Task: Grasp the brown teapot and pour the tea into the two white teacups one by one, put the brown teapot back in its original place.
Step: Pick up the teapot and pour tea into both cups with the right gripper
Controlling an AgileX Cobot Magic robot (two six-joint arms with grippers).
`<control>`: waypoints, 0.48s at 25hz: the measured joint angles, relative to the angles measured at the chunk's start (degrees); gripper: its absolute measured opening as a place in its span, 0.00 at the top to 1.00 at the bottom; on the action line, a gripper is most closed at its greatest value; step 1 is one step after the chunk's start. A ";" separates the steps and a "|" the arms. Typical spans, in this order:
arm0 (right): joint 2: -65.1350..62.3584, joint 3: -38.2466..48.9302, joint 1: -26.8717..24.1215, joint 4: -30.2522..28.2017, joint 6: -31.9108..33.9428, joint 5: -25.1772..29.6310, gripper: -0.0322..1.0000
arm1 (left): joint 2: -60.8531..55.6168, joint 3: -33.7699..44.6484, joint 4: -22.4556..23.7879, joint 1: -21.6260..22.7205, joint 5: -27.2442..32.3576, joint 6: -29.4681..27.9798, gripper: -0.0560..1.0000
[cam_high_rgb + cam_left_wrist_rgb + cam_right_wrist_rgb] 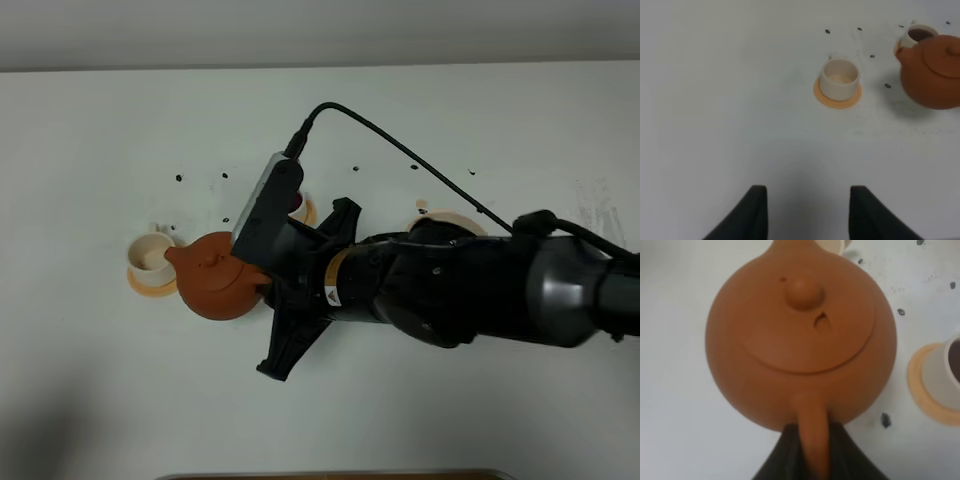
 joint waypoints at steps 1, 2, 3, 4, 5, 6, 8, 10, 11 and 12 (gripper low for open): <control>0.91 -1.51 -0.07 -0.97 0.41 0.74 0.86 | 0.00 0.00 0.00 0.00 0.00 0.00 0.56; 1.88 -2.90 -0.07 -2.31 0.97 1.48 0.86 | 0.00 0.00 0.00 0.00 0.00 0.00 0.56; 2.64 -3.94 -0.24 -3.90 1.74 2.08 0.86 | 0.00 0.00 0.00 0.00 0.00 0.00 0.56; 3.17 -5.01 -0.46 -5.75 2.43 2.64 0.86 | 0.00 0.00 0.00 0.00 0.00 0.00 0.56; 3.71 -6.01 -0.67 -7.38 3.55 3.09 0.86 | 0.00 0.00 0.00 0.00 0.00 0.00 0.56; 4.17 -7.01 -1.09 -9.25 4.89 3.67 0.86 | 0.00 0.00 0.00 0.00 0.00 0.00 0.56; 4.95 -8.80 -1.77 -12.48 7.50 4.83 0.86 | 0.00 0.00 0.00 0.00 0.00 0.00 0.56; 5.65 -10.61 -2.29 -15.33 9.88 6.42 0.86 | 0.00 0.00 0.00 0.00 0.00 0.00 0.56; 5.91 -11.13 -2.52 -16.51 10.43 6.87 0.86 | 0.00 0.00 0.00 0.00 0.00 0.00 0.56; 5.89 -11.57 -2.68 -17.11 10.87 7.11 0.86 | 0.00 0.00 0.00 0.00 0.00 0.00 0.56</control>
